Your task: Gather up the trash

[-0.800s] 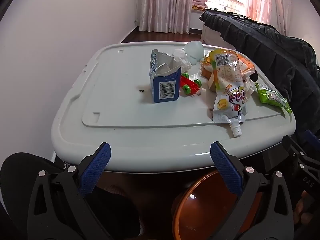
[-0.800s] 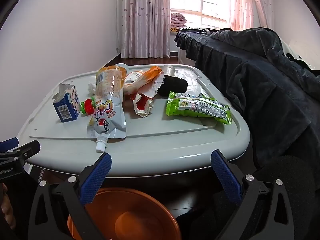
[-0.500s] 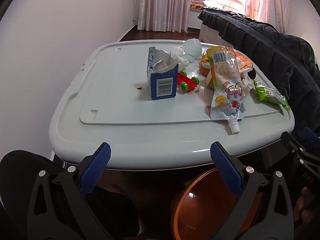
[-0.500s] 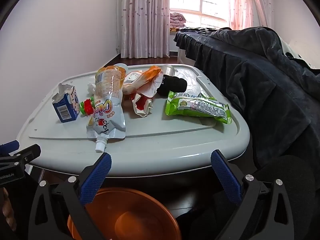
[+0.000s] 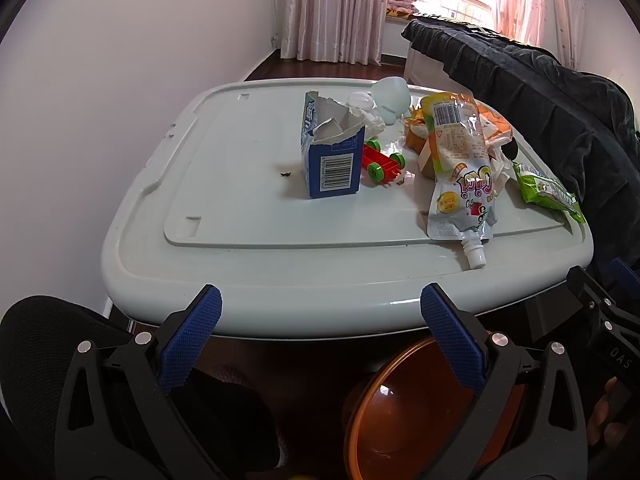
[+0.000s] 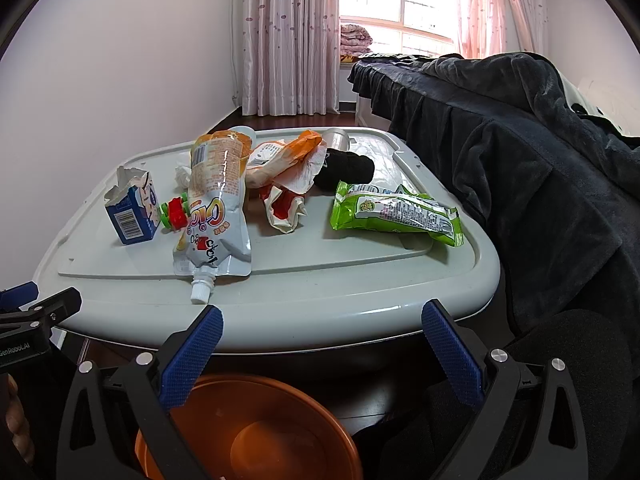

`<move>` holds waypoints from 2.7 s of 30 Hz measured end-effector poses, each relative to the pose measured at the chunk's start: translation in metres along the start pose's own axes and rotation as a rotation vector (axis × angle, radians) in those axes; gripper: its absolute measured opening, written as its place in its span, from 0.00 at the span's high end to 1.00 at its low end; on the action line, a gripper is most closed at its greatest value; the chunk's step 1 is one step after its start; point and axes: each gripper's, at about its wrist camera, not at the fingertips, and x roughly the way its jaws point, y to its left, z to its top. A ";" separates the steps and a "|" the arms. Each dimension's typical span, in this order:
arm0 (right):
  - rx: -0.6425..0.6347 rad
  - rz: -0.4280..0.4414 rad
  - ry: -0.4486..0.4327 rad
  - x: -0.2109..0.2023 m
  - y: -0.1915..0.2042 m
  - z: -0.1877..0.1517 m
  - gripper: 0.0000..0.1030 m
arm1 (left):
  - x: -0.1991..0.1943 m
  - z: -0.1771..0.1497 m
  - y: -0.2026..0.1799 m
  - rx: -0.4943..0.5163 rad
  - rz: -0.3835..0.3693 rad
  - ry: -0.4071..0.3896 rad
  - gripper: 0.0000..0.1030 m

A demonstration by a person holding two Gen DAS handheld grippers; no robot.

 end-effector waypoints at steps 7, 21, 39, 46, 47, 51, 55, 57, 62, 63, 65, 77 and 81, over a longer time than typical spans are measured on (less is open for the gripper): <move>0.002 0.000 0.001 0.001 0.000 0.000 0.05 | 0.001 -0.001 0.001 -0.008 0.000 0.002 0.05; 0.006 -0.001 0.010 0.004 -0.001 -0.001 0.05 | 0.001 0.000 0.002 -0.007 -0.001 0.003 0.05; 0.006 -0.002 0.015 0.005 -0.001 -0.001 0.05 | 0.001 0.000 0.002 -0.007 0.000 0.003 0.05; 0.007 -0.003 0.017 0.005 -0.001 -0.001 0.05 | 0.001 0.000 0.002 -0.007 0.000 0.003 0.05; 0.007 -0.002 0.017 0.005 -0.001 -0.001 0.05 | 0.001 0.000 0.002 -0.007 0.001 0.003 0.05; 0.009 -0.002 0.018 0.005 -0.001 -0.001 0.05 | 0.001 0.000 0.002 -0.007 0.000 0.003 0.05; 0.009 -0.002 0.019 0.006 -0.001 -0.001 0.05 | 0.001 0.000 0.002 -0.007 0.000 0.003 0.05; 0.009 -0.001 0.019 0.006 -0.001 -0.001 0.05 | 0.001 0.000 0.002 -0.006 0.000 0.003 0.05; 0.011 0.000 0.021 0.006 -0.001 -0.002 0.05 | 0.001 0.000 0.002 -0.007 0.000 0.003 0.05; 0.011 0.000 0.022 0.006 -0.001 -0.002 0.05 | 0.001 0.000 0.002 -0.007 0.000 0.003 0.05; 0.011 0.000 0.024 0.007 -0.001 -0.003 0.05 | 0.001 -0.001 0.002 -0.007 -0.001 0.003 0.05; -0.089 0.174 0.189 0.037 -0.036 0.058 0.05 | -0.001 0.001 -0.003 0.021 0.011 0.015 0.05; -0.303 0.205 0.313 0.076 -0.057 0.093 0.05 | 0.004 -0.002 -0.012 0.043 0.009 0.032 0.05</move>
